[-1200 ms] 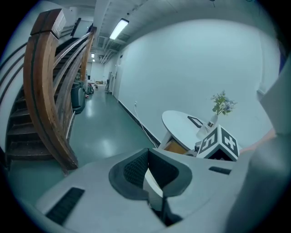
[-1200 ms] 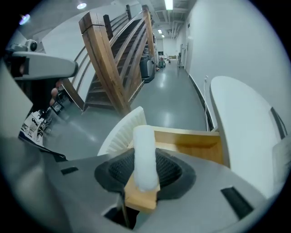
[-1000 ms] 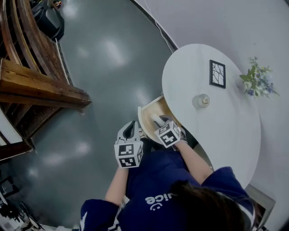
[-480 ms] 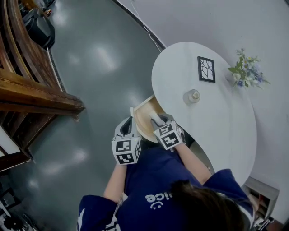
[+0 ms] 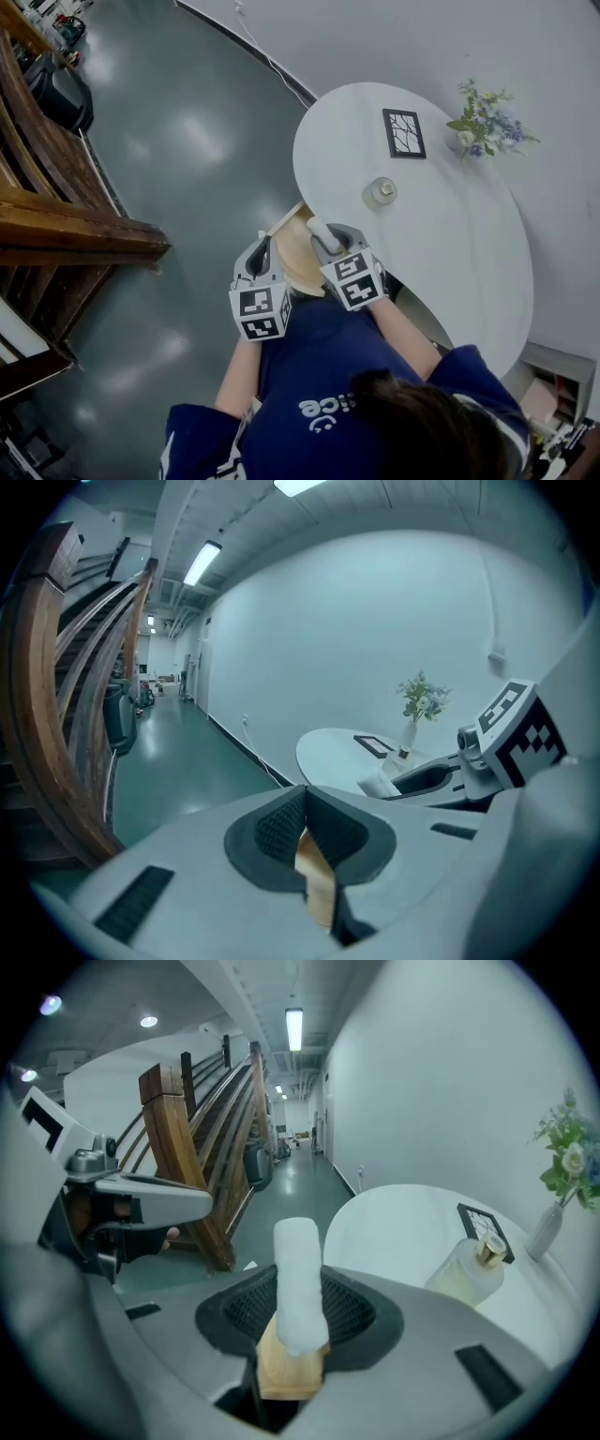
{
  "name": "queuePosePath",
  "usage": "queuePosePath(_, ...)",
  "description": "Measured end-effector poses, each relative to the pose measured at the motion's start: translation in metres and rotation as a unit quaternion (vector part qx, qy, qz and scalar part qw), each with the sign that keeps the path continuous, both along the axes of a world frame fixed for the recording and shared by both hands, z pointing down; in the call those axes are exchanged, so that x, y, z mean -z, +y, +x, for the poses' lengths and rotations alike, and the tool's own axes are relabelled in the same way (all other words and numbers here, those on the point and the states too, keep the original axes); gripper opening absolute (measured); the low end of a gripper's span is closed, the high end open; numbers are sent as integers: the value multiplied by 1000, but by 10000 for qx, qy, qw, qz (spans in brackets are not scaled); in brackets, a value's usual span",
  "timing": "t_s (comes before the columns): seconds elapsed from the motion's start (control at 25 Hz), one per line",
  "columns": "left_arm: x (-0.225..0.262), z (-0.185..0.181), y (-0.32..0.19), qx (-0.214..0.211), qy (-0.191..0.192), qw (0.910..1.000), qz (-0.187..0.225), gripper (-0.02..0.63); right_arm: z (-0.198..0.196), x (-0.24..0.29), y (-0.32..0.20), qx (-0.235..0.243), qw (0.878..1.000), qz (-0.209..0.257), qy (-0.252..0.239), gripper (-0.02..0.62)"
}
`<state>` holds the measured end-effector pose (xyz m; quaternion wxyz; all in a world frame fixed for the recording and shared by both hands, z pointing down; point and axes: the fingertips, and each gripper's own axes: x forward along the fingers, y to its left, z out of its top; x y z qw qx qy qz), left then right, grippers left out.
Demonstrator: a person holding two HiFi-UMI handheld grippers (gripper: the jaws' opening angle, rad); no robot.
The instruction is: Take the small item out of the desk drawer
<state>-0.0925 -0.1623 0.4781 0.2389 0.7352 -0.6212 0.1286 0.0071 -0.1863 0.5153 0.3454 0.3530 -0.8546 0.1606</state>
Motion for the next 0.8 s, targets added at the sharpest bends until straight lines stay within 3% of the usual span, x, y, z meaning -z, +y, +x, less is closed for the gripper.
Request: queuePosePath(0.8,64,14,-20,-297,-62,9963,805,3,29,89,-25,-878,9855,1159,-875,144)
